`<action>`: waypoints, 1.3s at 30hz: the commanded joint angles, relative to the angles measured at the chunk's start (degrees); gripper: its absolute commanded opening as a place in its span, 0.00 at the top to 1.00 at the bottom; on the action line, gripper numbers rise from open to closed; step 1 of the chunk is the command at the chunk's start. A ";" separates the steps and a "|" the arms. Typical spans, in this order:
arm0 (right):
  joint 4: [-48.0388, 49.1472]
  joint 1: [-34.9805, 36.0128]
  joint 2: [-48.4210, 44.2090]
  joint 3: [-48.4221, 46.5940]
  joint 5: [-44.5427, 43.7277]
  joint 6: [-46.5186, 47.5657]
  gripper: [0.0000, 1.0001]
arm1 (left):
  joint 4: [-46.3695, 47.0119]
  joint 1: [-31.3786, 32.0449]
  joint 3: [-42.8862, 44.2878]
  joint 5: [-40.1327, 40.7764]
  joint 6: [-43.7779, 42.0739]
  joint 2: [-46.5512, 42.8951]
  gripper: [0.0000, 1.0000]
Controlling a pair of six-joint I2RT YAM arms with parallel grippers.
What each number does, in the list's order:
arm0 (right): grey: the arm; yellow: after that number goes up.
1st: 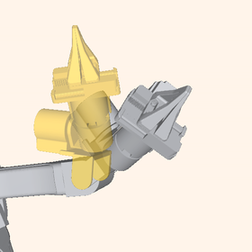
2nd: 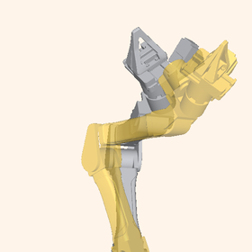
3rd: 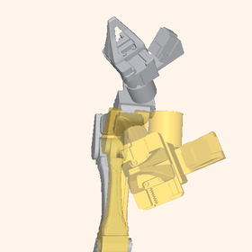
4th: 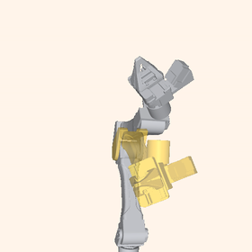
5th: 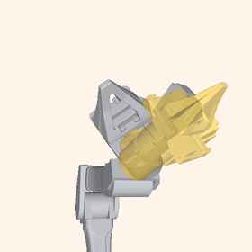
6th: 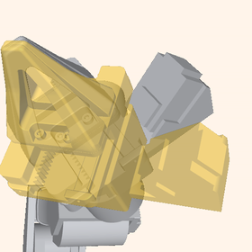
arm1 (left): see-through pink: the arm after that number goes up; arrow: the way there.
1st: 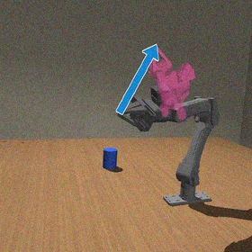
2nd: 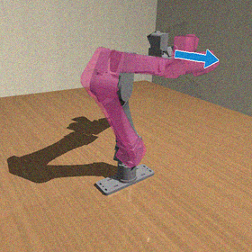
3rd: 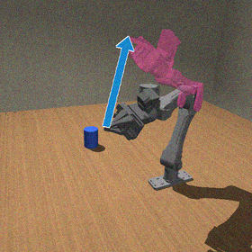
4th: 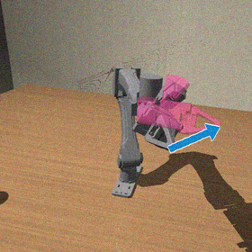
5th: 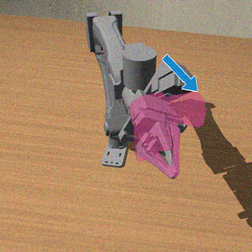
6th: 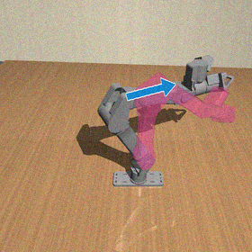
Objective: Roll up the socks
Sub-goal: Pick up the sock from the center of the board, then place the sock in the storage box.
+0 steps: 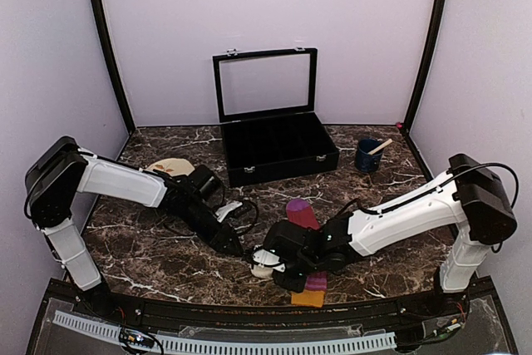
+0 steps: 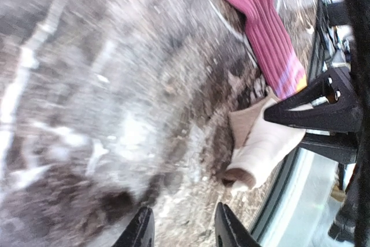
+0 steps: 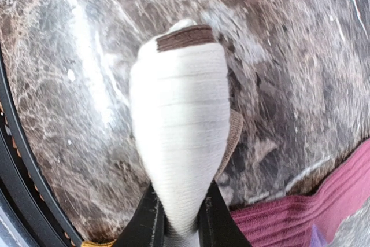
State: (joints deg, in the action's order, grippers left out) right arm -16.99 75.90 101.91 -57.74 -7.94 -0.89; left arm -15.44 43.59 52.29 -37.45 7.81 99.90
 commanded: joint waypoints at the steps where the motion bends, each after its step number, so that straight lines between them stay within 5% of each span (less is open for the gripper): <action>1: -4.22 -0.90 -2.58 -0.64 -1.97 -4.83 1.00 | 5.03 -0.61 -2.37 6.30 4.62 -5.97 0.62; 22: -10.85 -13.85 -1.33 -24.22 -6.04 -4.88 1.00 | 8.37 -1.17 -10.93 31.89 15.56 -25.74 0.62; 39: -20.78 -30.48 31.44 -71.61 -4.17 5.17 1.00 | 6.27 -1.36 -12.78 36.61 18.67 -31.44 0.62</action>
State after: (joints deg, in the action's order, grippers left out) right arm -35.11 47.44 129.47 -121.75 -12.64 1.80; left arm -8.64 42.59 40.73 -2.33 25.32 69.71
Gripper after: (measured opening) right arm 0.108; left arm 0.379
